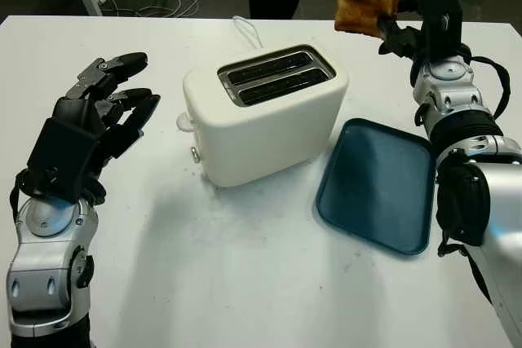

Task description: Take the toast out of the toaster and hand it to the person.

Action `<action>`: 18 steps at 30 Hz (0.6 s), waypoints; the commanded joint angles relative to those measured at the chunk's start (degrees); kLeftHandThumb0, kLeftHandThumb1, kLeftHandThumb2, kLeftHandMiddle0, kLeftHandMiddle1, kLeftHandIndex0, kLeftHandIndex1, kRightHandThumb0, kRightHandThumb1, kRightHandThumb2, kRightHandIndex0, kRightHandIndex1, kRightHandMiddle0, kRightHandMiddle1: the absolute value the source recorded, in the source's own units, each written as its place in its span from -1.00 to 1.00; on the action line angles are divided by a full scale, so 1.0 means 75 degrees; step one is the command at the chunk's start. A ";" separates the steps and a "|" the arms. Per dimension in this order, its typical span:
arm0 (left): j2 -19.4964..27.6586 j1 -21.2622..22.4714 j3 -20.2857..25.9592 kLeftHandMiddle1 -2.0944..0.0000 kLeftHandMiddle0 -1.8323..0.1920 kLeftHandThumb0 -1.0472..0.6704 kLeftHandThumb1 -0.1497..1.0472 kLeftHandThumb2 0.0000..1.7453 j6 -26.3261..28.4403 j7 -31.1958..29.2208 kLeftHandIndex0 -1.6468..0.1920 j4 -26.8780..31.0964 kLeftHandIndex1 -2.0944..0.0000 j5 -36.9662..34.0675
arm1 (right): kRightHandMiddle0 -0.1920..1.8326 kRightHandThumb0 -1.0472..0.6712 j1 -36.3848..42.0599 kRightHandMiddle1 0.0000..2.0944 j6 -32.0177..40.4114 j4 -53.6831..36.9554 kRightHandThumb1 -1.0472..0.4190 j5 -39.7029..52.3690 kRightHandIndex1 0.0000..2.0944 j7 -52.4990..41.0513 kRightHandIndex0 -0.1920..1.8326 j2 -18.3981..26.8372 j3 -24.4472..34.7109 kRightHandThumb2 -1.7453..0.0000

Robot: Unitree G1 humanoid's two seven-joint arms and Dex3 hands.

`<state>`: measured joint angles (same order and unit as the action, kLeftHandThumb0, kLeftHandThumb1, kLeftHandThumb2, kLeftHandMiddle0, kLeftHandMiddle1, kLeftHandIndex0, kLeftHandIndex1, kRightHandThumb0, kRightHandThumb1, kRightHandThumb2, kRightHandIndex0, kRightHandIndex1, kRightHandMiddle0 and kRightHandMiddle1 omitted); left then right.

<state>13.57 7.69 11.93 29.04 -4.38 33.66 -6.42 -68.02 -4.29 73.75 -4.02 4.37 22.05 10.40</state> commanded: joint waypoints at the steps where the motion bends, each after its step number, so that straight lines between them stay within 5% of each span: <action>1: 0.0041 -0.0022 0.0053 0.12 0.63 -0.55 0.79 -0.85 -0.0144 0.0004 0.42 -0.0061 0.51 0.0023 | -0.50 0.08 0.0142 0.67 0.0109 0.0096 -0.83 -0.0029 0.67 0.0128 -0.20 -0.0079 -0.0056 0.58; 18: 0.0049 -0.0013 0.0112 0.12 0.62 -0.56 0.79 -0.87 -0.0102 -0.0030 0.42 -0.0083 0.51 -0.0060 | -0.43 0.04 0.0446 0.67 -0.0035 0.0038 -0.83 -0.0027 0.67 -0.0200 -0.13 -0.0103 -0.0200 0.55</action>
<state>13.58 7.69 12.49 28.95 -4.56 32.86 -6.87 -65.37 -3.48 74.14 -4.47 3.12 21.51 8.92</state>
